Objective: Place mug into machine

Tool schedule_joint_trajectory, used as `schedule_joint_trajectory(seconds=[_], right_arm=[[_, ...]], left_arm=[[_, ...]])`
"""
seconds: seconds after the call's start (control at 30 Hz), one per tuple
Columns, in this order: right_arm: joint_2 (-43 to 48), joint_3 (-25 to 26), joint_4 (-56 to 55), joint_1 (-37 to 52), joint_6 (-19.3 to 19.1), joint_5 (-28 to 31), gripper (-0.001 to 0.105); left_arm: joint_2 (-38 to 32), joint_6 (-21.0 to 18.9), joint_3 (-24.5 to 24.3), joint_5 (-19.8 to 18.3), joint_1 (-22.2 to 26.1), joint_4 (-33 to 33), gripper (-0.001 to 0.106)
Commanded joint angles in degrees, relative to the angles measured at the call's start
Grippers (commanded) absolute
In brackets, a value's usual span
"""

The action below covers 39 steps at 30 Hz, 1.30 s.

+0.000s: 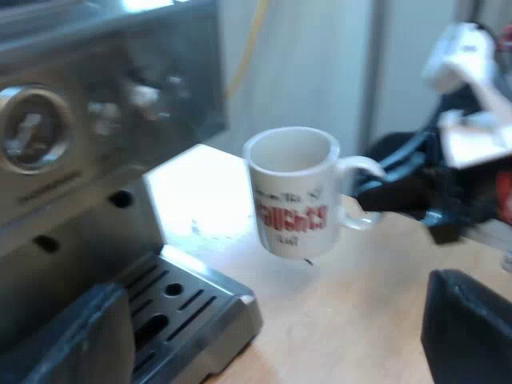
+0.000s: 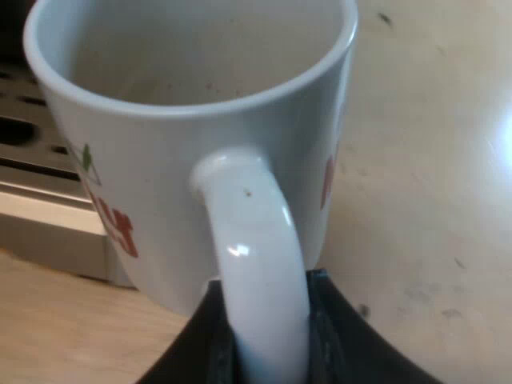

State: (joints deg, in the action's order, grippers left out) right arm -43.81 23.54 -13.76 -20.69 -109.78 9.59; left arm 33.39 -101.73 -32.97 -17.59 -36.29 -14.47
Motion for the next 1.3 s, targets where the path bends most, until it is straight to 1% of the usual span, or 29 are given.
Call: schedule_joint_trajectory(seconds=[0.03,0.07,0.2,0.27,0.33,0.43,0.57,0.6,0.63,0.67,0.77,0.9,0.93,1.03,1.1,1.13,1.17,1.2,1.23,1.27,1.3], right_arm=[[3.6,1.0,2.4,-3.9,-1.0,-0.8,0.000],[4.4,1.0,2.4,-5.9,-1.0,-0.6,0.000],[5.0,1.0,2.4,-11.9,-0.6,-0.4,0.000],[4.7,1.0,2.4,-15.4,1.6,0.1,0.000],[4.1,1.0,2.9,-18.0,3.8,2.0,0.000],[2.7,1.0,4.8,-21.6,4.6,3.6,0.000],[-0.5,1.0,8.0,-25.5,4.9,4.1,0.000],[-1.4,1.0,9.0,-25.9,5.6,4.7,0.000],[-2.5,1.0,10.1,-26.5,7.0,5.3,0.000],[-4.0,1.0,11.8,-27.0,8.9,5.9,0.000],[-7.8,1.0,16.0,-27.0,10.1,6.1,0.000],[-12.7,1.7,20.2,-27.0,10.2,7.0,0.000],[-14.0,2.2,20.6,-27.0,10.9,7.0,0.000],[-17.2,4.1,20.9,-27.0,11.0,7.0,0.000],[-19.6,5.5,21.3,-27.0,10.8,7.2,0.000],[-21.1,6.5,21.6,-27.0,10.8,7.3,0.000],[-22.5,7.3,21.8,-27.0,10.8,7.3,0.000],[-22.9,7.9,21.8,-27.0,10.8,7.3,0.000],[-24.6,8.7,21.8,-27.0,10.8,7.3,0.000],[-25.7,9.4,21.8,-27.0,10.8,7.3,0.000],[-26.2,9.7,21.8,-27.0,10.8,7.3,0.000]], left_arm=[[-1.8,-2.5,-0.2,1.1,-0.2,-2.2,0.086],[-2.4,-3.2,-0.2,1.0,-0.2,-3.1,0.086],[-4.5,-3.2,-0.2,0.7,-0.2,-6.6,0.086],[-6.0,-3.0,0.0,1.0,-0.2,-9.1,0.086],[-6.8,-3.0,0.3,1.5,-0.2,-9.7,0.086],[-9.2,-3.1,2.4,2.8,-0.2,-9.7,0.086],[-12.4,-4.4,6.2,2.9,-0.2,-9.6,0.086],[-12.8,-4.6,6.5,3.3,-0.2,-9.6,0.086],[-13.4,-5.2,7.1,4.0,-0.2,-9.6,0.086],[-14.4,-6.1,7.9,5.8,-0.2,-9.1,0.086],[-15.3,-6.1,9.3,8.0,-0.2,-7.5,0.086],[-15.3,-6.5,11.4,8.2,-0.1,-4.6,0.086],[-15.3,-6.5,12.1,8.6,0.4,-3.9,0.086],[-15.3,-7.8,13.6,9.5,2.8,-2.6,0.086],[-15.3,-7.6,14.0,8.4,5.9,-1.6,0.086],[-15.3,-6.8,14.0,7.2,7.4,-1.3,0.086],[-15.3,-5.5,14.0,4.8,9.0,-1.0,0.086],[-15.3,-5.0,14.0,3.4,9.5,-1.0,0.086],[-15.3,-4.2,14.0,0.7,11.0,-1.0,0.086],[-15.3,-4.0,14.0,-1.3,12.3,-1.4,0.086],[-15.3,-3.8,14.0,-1.8,12.9,-1.5,0.086]])
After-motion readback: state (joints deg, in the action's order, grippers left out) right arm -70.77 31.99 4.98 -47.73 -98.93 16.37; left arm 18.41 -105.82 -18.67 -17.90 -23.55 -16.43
